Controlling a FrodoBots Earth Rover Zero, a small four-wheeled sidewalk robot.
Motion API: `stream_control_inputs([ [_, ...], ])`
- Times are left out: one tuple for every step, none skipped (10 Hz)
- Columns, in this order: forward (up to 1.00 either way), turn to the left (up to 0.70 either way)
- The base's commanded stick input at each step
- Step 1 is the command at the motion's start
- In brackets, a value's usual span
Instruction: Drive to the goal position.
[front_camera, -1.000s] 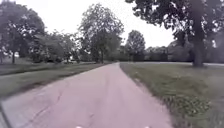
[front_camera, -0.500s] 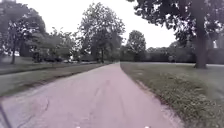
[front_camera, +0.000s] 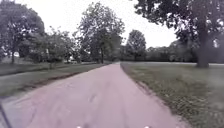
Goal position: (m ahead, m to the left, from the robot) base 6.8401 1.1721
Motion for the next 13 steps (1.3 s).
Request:
stream_control_inputs([
  [0.7,0.0],
  [0.7,0.0],
  [0.7,0.0],
  [0.7,0.0],
  [0.7,0.0],
  [0.7,0.0],
  [0.7,0.0],
  [0.7,0.0],
  [0.7,0.0],
  [0.7,0.0],
  [0.7,0.0],
  [0.7,0.0],
  [0.7,0.0],
])
